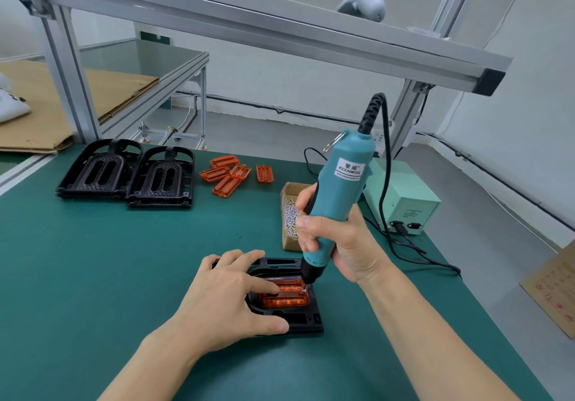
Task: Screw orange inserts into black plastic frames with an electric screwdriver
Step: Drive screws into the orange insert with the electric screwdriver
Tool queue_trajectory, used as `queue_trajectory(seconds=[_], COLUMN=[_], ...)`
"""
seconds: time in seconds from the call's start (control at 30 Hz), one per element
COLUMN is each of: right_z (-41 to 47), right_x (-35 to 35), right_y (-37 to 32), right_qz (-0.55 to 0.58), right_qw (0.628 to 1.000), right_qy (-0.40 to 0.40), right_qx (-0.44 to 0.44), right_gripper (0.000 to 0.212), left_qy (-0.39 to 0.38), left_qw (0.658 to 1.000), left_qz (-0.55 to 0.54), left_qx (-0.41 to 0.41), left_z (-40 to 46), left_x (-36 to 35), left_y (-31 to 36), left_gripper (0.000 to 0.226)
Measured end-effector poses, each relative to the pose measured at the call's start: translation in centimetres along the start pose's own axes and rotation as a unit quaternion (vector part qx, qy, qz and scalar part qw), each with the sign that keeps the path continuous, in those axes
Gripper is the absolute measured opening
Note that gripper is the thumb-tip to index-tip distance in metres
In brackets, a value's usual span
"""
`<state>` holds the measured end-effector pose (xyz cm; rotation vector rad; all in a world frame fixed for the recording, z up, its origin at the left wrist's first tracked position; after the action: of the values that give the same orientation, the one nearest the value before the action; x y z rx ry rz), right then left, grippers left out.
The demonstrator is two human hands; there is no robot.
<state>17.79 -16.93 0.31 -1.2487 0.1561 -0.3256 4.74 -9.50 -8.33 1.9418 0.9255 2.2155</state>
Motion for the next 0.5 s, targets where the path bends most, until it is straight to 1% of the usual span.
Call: queue_trajectory(seconds=[0.13, 0.33, 0.43, 0.5], right_z=[-0.07, -0.02, -0.07, 0.08], right_x=[0.19, 0.13, 0.13, 0.60], right_y=[-0.04, -0.25, -0.28, -0.75], right_qz=[0.013, 0.018, 0.018, 0.035], right_qw=[1.000, 1.000, 0.999, 0.999], right_qy=[-0.010, -0.021, -0.026, -0.008], right_qx=[-0.019, -0.007, -0.002, 0.001], right_gripper=[0.017, 0.013, 0.012, 0.013], left_qy=[0.003, 0.000, -0.002, -0.005], left_qw=[1.000, 1.000, 1.000, 1.000], left_qz=[0.001, 0.004, -0.001, -0.001], left_qx=[0.000, 0.000, -0.002, -0.001], left_z=[0.02, -0.02, -0.08, -0.08], left_x=[0.04, 0.15, 0.09, -0.01], left_y=[0.04, 0.23, 0.18, 0.15], left_gripper=[0.081, 0.083, 0.080, 0.071])
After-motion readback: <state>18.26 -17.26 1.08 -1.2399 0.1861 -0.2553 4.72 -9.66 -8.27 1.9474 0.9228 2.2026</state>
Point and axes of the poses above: each hand's wrist, its own z-axis towards the middle knuckle, its own x-axis out of the back of the hand, y = z × x, the point moved 5 cm from there along z, towards the middle knuckle, and after that the axes turned 6 degrees about -z, right-handed, at the moved point
